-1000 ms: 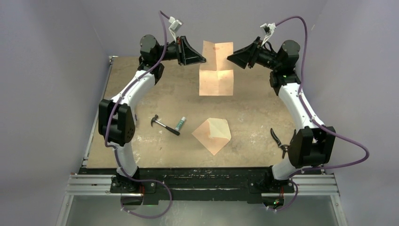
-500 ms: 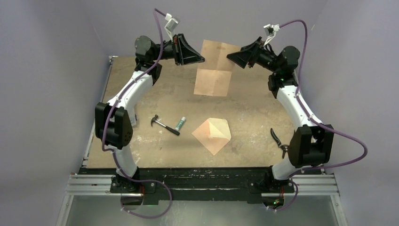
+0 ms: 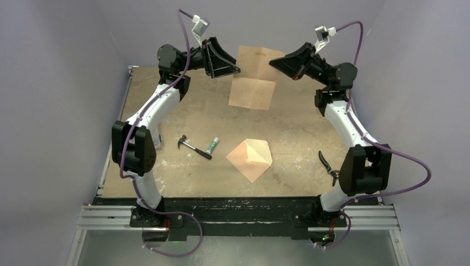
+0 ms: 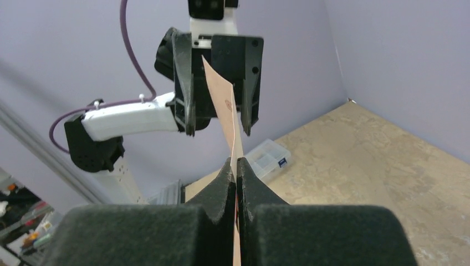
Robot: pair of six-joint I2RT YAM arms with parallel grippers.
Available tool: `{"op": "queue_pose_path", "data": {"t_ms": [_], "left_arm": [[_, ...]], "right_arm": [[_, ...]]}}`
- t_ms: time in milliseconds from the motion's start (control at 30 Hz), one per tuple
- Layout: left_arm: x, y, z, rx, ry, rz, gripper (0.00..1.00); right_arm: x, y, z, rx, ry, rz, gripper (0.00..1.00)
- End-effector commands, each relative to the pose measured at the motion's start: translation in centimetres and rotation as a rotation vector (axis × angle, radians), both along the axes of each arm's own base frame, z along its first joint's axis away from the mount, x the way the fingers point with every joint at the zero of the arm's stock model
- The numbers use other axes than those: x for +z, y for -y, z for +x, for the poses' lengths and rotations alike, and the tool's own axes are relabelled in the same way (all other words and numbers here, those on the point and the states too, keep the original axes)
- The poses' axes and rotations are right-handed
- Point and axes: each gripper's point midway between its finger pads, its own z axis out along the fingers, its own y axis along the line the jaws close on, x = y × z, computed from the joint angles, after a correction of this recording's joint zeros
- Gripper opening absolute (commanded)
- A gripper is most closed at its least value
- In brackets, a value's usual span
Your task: Place the letter into the envelope and seal it
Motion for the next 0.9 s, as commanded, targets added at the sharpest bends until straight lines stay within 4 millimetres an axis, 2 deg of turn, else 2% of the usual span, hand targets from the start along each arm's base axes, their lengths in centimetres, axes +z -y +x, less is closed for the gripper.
{"op": "queue_pose_path", "data": {"t_ms": [0,100,200,367,467,533,600,667,767,800,833,867], "left_arm": [[-0.5,-0.6,1.4,0.109,-0.014,0.003,0.6],[-2.4,-0.6,2.4,0.183,-0.055,0.023,0.64],[-3.4,-0.6,2.7,0.21,-0.107,0.014,0.62],[-1.7,0.2,0.9,0.096,-0.139,-0.103,0.28],[-1.6,0.1,0.6,0.069,-0.165,-0.125,0.06],[-1.8,0.2,0.9,0.079,-0.18,-0.125,0.0],[-1.4,0.1,0.9,0.085,-0.177,-0.131,0.0],[-1.1,0.1,0.9,0.088,-0.173,-0.137,0.15],[-0.9,0.1,0.7,0.085,-0.17,-0.139,0.24],[-0.9,0.1,0.6,0.083,-0.17,-0.138,0.24],[-0.9,0.1,0.6,0.079,-0.171,-0.137,0.2],[-0.9,0.2,0.4,0.073,-0.172,-0.136,0.11]], "right_arm": [[4.5,0.7,-0.2,-0.095,0.062,0.041,0.0],[5.8,1.0,-0.4,-0.126,0.082,0.055,0.0],[6.8,1.0,-0.8,-0.121,0.087,0.071,0.0],[7.3,1.1,-1.0,-0.127,0.082,0.086,0.0],[7.5,1.1,-1.2,-0.123,0.083,0.089,0.0],[7.5,1.1,-1.4,-0.121,0.086,0.085,0.0],[7.1,1.0,-1.5,-0.116,0.084,0.065,0.0],[6.7,1.1,-1.4,-0.129,0.086,0.048,0.0],[6.6,1.1,-1.4,-0.136,0.091,0.04,0.0],[6.6,1.1,-1.4,-0.137,0.093,0.039,0.0],[6.6,1.1,-1.3,-0.139,0.093,0.04,0.0],[6.7,1.1,-1.3,-0.141,0.101,0.043,0.0]]}}
